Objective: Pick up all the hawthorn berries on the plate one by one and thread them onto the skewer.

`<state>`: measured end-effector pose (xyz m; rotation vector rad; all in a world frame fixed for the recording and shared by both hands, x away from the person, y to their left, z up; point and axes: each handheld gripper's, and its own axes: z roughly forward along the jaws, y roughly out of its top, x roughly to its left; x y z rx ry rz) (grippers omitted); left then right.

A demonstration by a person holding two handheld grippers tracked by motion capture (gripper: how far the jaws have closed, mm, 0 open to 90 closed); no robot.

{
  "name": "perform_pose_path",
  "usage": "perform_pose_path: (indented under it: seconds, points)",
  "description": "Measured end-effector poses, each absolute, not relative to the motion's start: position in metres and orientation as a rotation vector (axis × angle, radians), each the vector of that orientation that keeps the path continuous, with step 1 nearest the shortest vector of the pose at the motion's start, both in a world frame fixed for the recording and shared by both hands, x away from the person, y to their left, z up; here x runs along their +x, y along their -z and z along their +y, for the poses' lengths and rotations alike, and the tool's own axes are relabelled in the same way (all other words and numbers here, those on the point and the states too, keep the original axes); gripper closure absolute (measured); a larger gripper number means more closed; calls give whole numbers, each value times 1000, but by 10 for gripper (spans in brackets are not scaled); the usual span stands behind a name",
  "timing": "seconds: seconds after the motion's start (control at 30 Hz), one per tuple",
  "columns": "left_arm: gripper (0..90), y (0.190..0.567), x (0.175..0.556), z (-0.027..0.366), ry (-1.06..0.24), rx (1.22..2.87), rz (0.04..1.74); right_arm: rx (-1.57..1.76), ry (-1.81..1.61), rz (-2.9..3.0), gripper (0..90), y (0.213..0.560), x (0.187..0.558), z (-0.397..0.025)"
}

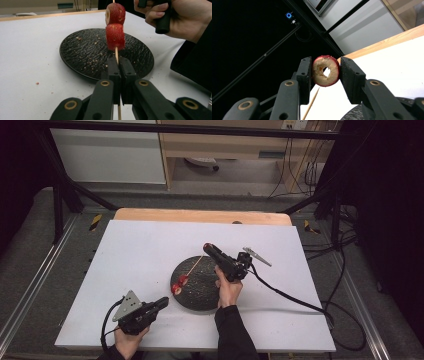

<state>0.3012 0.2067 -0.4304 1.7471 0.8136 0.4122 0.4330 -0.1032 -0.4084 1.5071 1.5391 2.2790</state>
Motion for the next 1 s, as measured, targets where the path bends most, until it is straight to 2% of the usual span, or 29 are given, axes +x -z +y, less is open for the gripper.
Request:
perform_pose_path:
  seconds: [1.0]
  points:
    - [883, 433, 302, 190, -415, 1703, 853, 1501, -2296, 1548, 629, 416, 427, -98]
